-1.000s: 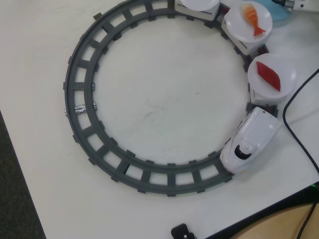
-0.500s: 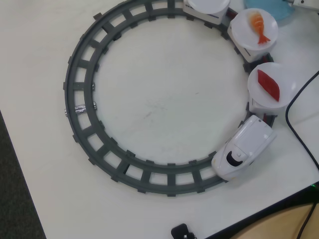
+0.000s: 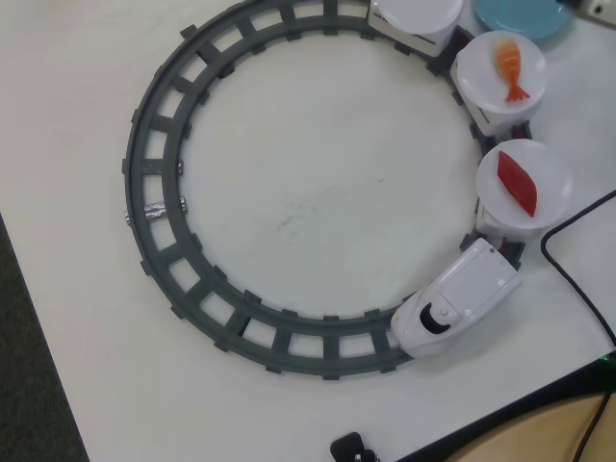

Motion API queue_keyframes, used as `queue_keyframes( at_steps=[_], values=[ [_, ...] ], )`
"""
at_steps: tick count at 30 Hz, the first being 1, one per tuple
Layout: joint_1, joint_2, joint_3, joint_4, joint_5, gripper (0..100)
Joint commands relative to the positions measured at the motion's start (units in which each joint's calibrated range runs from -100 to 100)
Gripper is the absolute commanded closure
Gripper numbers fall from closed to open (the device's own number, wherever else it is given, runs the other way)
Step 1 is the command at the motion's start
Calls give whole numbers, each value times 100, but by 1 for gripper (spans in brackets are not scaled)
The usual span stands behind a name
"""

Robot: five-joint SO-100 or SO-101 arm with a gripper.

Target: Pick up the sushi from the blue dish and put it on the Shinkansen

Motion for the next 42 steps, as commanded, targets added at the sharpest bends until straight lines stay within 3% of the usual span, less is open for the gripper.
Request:
queue_keyframes(
  at_steps=[1,13,19,32,42],
  values=[
    [-296,-824,366,-615,-31,98],
    [-586,-799,1766,-1813,-16,98],
    [-771,28,1497,-2404,-16,98],
    [-771,2867,-1959,-1300,-21,98],
    [-868,3034,-1708,-1232,-21,98]
  ],
)
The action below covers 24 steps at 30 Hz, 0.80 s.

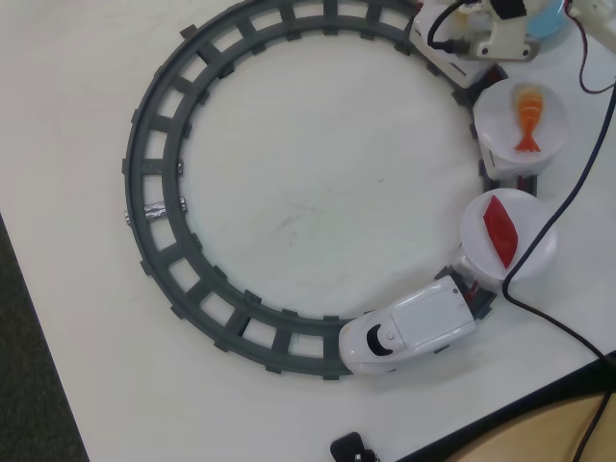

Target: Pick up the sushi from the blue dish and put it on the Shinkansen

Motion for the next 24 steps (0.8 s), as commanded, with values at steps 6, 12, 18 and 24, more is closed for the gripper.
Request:
queue_keyframes(
  at_steps=[6,12,18,24],
  values=[
    [-125,-449,-33,944,-26,98],
    [-142,-900,514,1124,-31,98],
    [-160,-1134,918,1115,-31,97],
    [-169,-1443,1277,1218,-31,97]
  ],
)
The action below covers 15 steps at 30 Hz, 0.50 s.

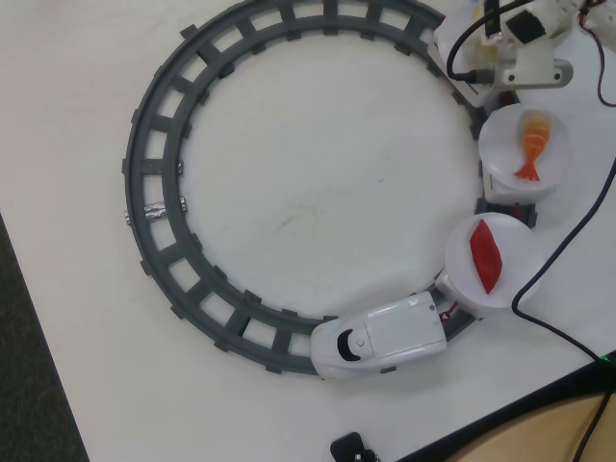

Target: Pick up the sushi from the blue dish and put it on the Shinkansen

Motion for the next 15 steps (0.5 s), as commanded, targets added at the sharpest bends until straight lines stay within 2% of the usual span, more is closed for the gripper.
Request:
queue_keyframes(
  at_steps=[1,6,15],
  values=[
    [-20,-693,340,37,-26,97],
    [-20,-1052,816,71,-26,91],
    [-214,-1478,816,730,-47,81]
  ],
)
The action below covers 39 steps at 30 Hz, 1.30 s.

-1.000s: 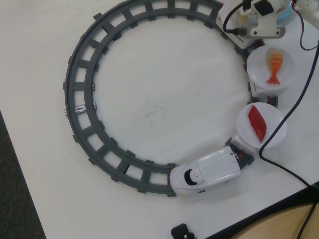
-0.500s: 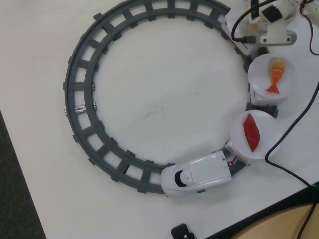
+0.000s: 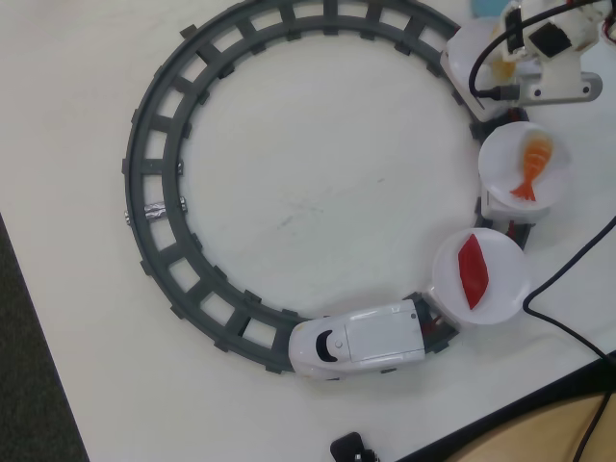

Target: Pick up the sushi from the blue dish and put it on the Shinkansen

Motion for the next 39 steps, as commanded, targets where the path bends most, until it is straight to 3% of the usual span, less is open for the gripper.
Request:
queue_keyframes(
  at_steps=[1,6,24,31,39],
  values=[
    [-107,-535,-30,195,-16,80],
    [-204,-601,-30,357,-16,76],
    [-424,-510,-30,366,-194,78],
    [-468,-501,-21,383,-383,98],
    [-477,-543,-21,742,-430,98]
  ],
)
